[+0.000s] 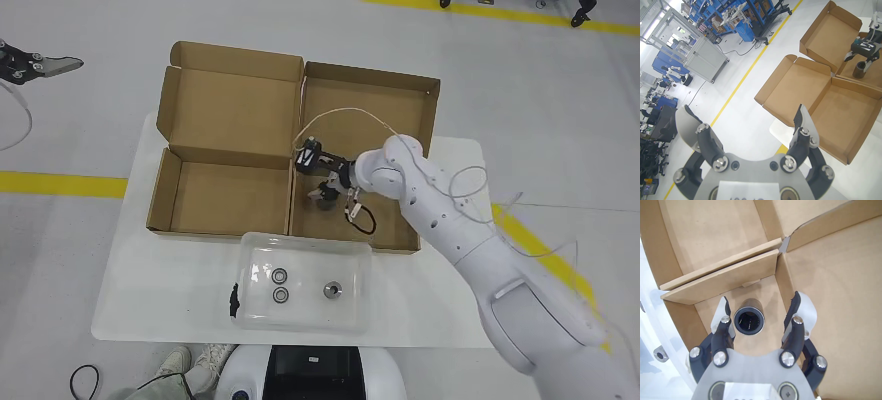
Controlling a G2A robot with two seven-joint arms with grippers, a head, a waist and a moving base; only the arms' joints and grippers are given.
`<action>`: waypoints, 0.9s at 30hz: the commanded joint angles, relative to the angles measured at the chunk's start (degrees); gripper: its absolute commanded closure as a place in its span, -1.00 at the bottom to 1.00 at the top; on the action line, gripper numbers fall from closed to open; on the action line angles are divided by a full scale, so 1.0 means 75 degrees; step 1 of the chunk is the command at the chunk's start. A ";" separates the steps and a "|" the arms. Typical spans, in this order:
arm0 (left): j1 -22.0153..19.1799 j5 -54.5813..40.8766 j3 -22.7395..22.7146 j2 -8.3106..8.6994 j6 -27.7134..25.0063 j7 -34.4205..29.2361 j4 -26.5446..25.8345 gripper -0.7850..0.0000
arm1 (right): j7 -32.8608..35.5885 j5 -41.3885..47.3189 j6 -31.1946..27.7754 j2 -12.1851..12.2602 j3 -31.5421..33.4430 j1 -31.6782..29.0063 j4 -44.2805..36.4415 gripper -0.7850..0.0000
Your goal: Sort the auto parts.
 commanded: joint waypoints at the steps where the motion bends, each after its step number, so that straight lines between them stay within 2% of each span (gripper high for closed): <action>1: 0.0000 0.0000 0.0000 0.0000 0.0000 0.0000 0.0000 -1.00 | 0.0385 -0.0008 0.0011 0.0120 0.0172 -0.0163 -0.0602 -0.24; 3: 0.0000 0.0000 0.0000 0.0000 0.0000 0.0000 0.0000 -1.00 | 0.0738 0.0037 -0.0060 0.0259 0.0377 -0.0403 -0.1262 -0.29; 7: 0.0000 0.0000 0.0000 0.0000 0.0000 0.0000 0.0000 -1.00 | 0.1487 0.0101 -0.0255 0.0584 0.0888 -0.1026 -0.2676 -0.22; 11: 0.0000 0.0000 0.0000 0.0000 0.0000 0.0000 0.0000 -1.00 | 0.2014 0.0043 -0.0458 0.0902 0.1446 -0.1764 -0.4007 -0.25; 12: 0.0000 0.0000 0.0000 0.0000 0.0000 0.0000 0.0000 -1.00 | 0.2156 0.0016 -0.0471 0.0965 0.1544 -0.1943 -0.4278 -0.43; 14: 0.0000 0.0000 0.0000 0.0000 0.0000 0.0000 0.0000 -1.00 | 0.2425 0.0026 -0.0474 0.1076 0.1723 -0.2265 -0.4764 -0.43; 19: 0.0000 0.0000 0.0000 0.0000 0.0000 0.0000 0.0000 -1.00 | 0.2928 0.0008 -0.0310 0.1344 0.2312 -0.3065 -0.5860 -0.40; 21: 0.0000 0.0000 0.0000 0.0000 0.0000 0.0000 0.0000 -1.00 | 0.3139 0.0034 -0.0273 0.1450 0.2539 -0.3437 -0.6234 -0.32; 23: 0.0000 0.0000 0.0000 0.0000 0.0000 0.0000 0.0000 -1.00 | 0.3251 0.0056 -0.0162 0.1555 0.2626 -0.3753 -0.6534 -0.18; 27: 0.0000 0.0000 0.0000 0.0000 0.0000 0.0000 0.0000 -1.00 | 0.3271 0.0160 -0.0143 0.1787 0.2564 -0.4091 -0.6886 -0.16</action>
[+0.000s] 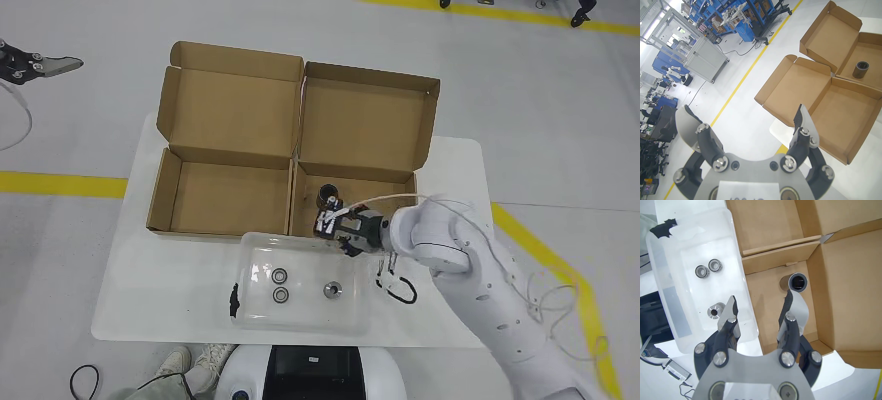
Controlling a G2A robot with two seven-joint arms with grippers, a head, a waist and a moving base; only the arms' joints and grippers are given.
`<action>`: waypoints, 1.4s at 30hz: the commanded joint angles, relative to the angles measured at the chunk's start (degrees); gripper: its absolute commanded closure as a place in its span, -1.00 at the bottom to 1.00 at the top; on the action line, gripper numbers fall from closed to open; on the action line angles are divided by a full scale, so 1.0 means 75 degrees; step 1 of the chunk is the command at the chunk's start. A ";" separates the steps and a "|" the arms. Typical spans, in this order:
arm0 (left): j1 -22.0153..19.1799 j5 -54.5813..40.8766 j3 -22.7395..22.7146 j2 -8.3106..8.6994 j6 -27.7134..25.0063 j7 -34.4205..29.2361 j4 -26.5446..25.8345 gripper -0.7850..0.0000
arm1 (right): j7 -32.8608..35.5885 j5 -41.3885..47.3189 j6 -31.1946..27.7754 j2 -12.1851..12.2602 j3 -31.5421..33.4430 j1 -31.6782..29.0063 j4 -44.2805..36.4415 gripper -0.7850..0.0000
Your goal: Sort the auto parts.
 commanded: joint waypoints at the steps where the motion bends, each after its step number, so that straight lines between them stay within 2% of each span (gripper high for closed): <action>1: 0.0000 0.0000 0.0000 0.0000 0.0000 0.0000 0.0000 -1.00 | -0.0004 0.0041 -0.0004 0.0121 -0.0027 -0.0060 -0.0105 -0.21; 4: 0.0000 0.0000 0.0000 0.0000 0.0000 0.0000 0.0000 -1.00 | -0.0123 0.0199 -0.0124 0.0300 -0.0106 -0.0147 -0.0046 -0.22; 5: 0.0000 0.0000 0.0000 0.0000 0.0000 0.0000 0.0000 -1.00 | -0.0066 0.0294 -0.0066 0.0359 -0.0213 -0.0146 0.0034 -0.36; 10: 0.0000 0.0000 0.0000 0.0000 0.0000 0.0000 0.0000 -1.00 | -0.0215 0.0778 -0.0216 0.0645 -0.0557 0.0191 0.0115 -0.74; 11: 0.0000 0.0000 0.0000 0.0000 0.0000 0.0000 0.0000 -1.00 | -0.0276 0.0804 -0.0277 0.0706 -0.0604 0.0218 0.0118 -0.94; 12: 0.0000 0.0000 0.0000 0.0000 0.0000 0.0000 0.0000 -1.00 | -0.0367 0.0832 -0.0368 0.0765 -0.0638 0.0244 0.0082 -1.00; 14: 0.0000 0.0000 0.0000 0.0000 0.0000 0.0000 0.0000 -1.00 | -0.0497 0.0836 -0.0497 0.0861 -0.0630 0.0275 0.0022 -1.00; 36: 0.0000 0.0000 0.0000 0.0000 0.0000 0.0000 0.0000 -1.00 | -0.0582 0.0806 -0.0461 0.0862 -0.0636 0.0241 0.0019 -1.00; 42: 0.0000 0.0000 0.0000 0.0000 0.0000 0.0000 0.0000 -1.00 | -0.0636 0.0599 -0.0636 0.0955 -0.0927 0.0122 -0.0344 -1.00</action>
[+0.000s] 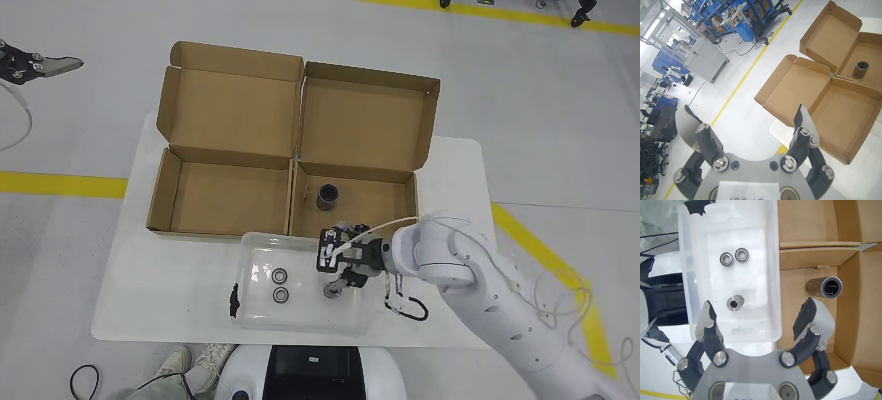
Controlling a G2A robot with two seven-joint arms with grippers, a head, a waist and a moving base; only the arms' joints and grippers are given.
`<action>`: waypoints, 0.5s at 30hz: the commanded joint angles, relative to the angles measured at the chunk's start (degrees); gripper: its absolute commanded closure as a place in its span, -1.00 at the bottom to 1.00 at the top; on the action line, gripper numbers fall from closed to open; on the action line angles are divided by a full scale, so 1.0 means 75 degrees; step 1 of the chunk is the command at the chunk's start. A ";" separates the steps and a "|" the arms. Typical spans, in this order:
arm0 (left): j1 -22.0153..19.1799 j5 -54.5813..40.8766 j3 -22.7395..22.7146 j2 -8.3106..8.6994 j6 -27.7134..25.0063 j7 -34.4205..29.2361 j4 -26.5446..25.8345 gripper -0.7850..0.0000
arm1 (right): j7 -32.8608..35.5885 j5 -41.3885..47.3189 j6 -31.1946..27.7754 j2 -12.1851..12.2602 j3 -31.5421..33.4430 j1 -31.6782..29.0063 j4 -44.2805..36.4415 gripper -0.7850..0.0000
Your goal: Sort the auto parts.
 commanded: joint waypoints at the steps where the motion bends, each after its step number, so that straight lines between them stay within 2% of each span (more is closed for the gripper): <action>1: 0.0000 0.0000 0.0000 0.0000 0.0000 0.0000 0.0000 -1.00 | 0.0021 -0.0044 0.0025 0.0068 -0.0127 -0.0018 -0.0151 -1.00; 7: 0.0000 0.0000 0.0000 0.0000 0.0000 0.0000 0.0000 -1.00 | 0.0015 -0.0011 0.0019 0.0423 -0.0596 0.0003 -0.0788 -0.98; 10: 0.0000 0.0000 0.0000 0.0000 0.0000 0.0000 0.0000 -1.00 | 0.0052 0.0147 0.0056 0.0615 -0.0765 0.0093 -0.0910 -0.80; 11: 0.0000 0.0000 0.0000 0.0000 0.0000 0.0000 0.0000 -1.00 | 0.0075 0.0220 0.0079 0.0673 -0.0835 0.0137 -0.0919 -0.67; 15: 0.0000 0.0000 0.0000 0.0000 0.0000 0.0000 0.0000 -1.00 | 0.0096 0.0558 0.0101 0.0861 -0.1121 0.0387 -0.0790 -0.56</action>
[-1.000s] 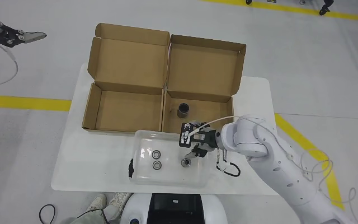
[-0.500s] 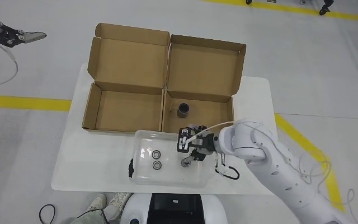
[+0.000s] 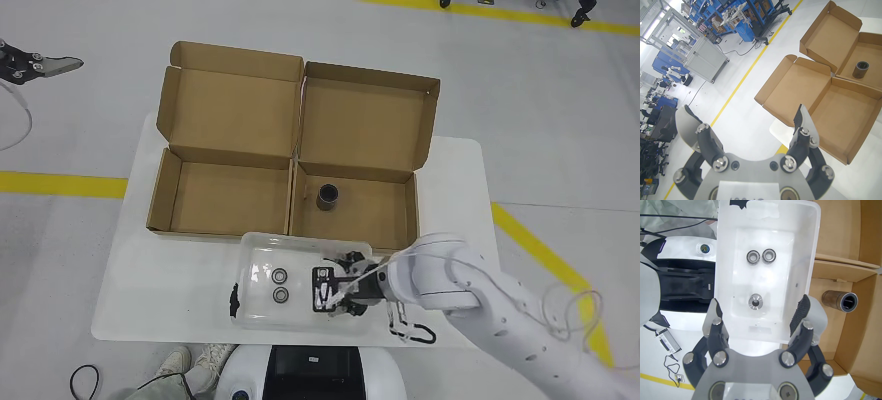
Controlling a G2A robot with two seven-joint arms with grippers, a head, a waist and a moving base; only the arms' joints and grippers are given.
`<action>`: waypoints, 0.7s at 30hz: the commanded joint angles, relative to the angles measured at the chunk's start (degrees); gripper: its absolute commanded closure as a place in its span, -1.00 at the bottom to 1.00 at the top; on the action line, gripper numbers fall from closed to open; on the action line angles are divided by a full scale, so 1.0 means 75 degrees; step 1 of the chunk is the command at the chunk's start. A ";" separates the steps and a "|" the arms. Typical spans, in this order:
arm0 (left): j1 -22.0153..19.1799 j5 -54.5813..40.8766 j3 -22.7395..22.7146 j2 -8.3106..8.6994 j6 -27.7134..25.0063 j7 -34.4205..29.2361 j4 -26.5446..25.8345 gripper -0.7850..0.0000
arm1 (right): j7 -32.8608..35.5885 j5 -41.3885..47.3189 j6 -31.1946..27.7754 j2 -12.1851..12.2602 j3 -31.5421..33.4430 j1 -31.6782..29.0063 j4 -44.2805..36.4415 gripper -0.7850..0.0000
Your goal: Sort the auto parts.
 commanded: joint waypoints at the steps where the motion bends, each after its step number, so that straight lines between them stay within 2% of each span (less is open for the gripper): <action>1: 0.0000 0.0000 0.0000 0.0000 0.0000 0.0000 0.0000 -1.00 | 0.0004 0.0157 0.0003 0.0070 -0.0176 0.0151 0.0102 -0.56; 2: 0.0000 0.0000 0.0000 0.0000 0.0000 0.0000 0.0000 -1.00 | 0.0017 0.0248 0.0017 0.0103 -0.0251 0.0249 0.0152 -0.55; 4: 0.0000 0.0000 0.0000 0.0000 0.0000 0.0000 0.0000 -1.00 | 0.0029 0.0460 0.0029 0.0160 -0.0435 0.0422 0.0270 -0.40; 9: 0.0000 0.0000 0.0000 0.0000 0.0000 0.0000 0.0000 -1.00 | 0.0167 0.1069 0.0167 0.0244 -0.0901 0.0886 0.0744 -0.51; 12: 0.0000 0.0000 0.0000 0.0000 0.0000 0.0000 0.0000 -1.00 | 0.0230 0.1445 0.0230 0.0238 -0.1224 0.1200 0.1084 -0.44; 21: 0.0000 0.0000 0.0000 0.0000 0.0000 0.0000 0.0000 -1.00 | 0.0209 0.2062 0.0210 0.0021 -0.2068 0.2121 0.1878 -0.49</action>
